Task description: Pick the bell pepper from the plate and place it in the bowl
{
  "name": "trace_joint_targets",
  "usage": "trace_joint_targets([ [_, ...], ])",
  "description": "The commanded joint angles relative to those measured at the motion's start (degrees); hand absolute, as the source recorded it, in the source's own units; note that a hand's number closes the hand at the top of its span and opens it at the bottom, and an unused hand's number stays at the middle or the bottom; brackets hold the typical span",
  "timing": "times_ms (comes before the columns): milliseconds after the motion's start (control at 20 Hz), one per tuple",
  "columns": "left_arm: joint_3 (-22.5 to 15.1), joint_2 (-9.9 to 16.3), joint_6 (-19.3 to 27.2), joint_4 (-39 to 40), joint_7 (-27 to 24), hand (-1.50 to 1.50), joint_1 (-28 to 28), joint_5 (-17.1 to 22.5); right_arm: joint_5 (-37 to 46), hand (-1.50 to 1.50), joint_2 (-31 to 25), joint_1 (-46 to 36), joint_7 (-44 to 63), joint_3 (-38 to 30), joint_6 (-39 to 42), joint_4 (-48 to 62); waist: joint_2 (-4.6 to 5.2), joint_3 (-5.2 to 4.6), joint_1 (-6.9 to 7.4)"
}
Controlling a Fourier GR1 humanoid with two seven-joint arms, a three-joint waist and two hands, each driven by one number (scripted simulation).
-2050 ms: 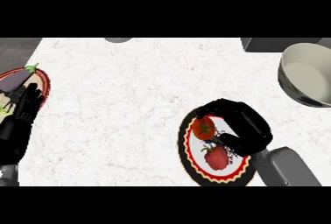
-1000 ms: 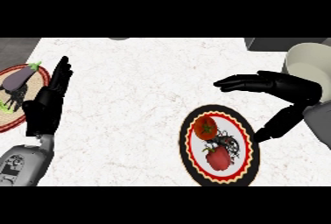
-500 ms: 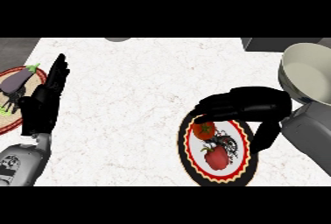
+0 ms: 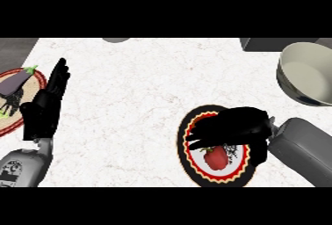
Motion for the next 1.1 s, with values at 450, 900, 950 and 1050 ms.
trace_joint_targets([
  [450,2.5,-2.8,-1.6,-2.5,2.1,0.00,1.5,-2.8,15.6,-1.50,6.9,5.4,3.1,-0.7,3.5,1.9,-0.09,0.00,-0.33],
  [900,4.9,-3.1,-4.7,-1.5,2.8,0.00,-0.8,-4.3,25.1,-1.50,17.6,6.2,-1.6,-0.7,-2.0,15.2,0.01,0.01,-0.21],
  [950,6.5,-2.9,-6.0,1.3,-1.1,0.00,-0.5,-2.8,24.9,-1.50,19.7,5.0,-0.3,-1.4,-0.3,16.0,0.04,0.00,-0.20],
  [1050,3.7,-4.8,-4.5,-6.2,2.3,0.00,4.6,-5.5,26.6,-1.50,18.1,8.6,-1.0,-2.1,-1.2,13.3,-0.09,0.01,-0.19],
])
